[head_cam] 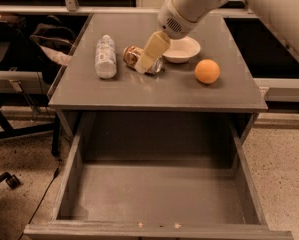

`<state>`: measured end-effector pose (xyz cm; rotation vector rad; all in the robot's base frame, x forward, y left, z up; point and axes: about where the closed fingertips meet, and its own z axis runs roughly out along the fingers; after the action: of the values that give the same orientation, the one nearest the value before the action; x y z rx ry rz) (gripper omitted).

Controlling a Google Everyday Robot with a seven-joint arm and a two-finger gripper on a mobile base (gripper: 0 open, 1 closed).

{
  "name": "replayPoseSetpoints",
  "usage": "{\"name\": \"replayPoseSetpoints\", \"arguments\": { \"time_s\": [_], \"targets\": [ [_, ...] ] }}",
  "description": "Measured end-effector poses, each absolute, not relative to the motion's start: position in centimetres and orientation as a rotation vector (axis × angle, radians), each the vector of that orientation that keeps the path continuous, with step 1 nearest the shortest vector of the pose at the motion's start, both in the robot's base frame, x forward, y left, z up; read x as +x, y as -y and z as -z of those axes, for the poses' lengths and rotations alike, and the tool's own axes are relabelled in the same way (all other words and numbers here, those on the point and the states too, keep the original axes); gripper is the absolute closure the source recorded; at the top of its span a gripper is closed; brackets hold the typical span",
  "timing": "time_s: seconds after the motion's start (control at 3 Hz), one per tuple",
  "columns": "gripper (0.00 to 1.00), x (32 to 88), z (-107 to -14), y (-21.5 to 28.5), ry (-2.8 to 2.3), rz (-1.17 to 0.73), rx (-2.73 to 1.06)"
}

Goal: Place orange can into top drawer

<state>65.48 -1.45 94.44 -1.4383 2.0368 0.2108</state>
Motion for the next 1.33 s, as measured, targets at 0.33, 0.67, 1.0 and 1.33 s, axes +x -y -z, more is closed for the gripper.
{"name": "replayPoseSetpoints", "arguments": {
  "time_s": [0.33, 0.67, 1.0, 1.33],
  "targets": [
    [0.0, 67.0, -91.7, -1.3, -2.074, -0.233, -1.506],
    [0.0, 67.0, -91.8, -1.3, -2.074, -0.233, -1.505],
    [0.0, 67.9, -92.0, -0.9, -2.072, -0.229, -1.467],
    [0.0, 69.4, -92.3, 0.1, -2.078, -0.224, -1.406]
  ]
}}
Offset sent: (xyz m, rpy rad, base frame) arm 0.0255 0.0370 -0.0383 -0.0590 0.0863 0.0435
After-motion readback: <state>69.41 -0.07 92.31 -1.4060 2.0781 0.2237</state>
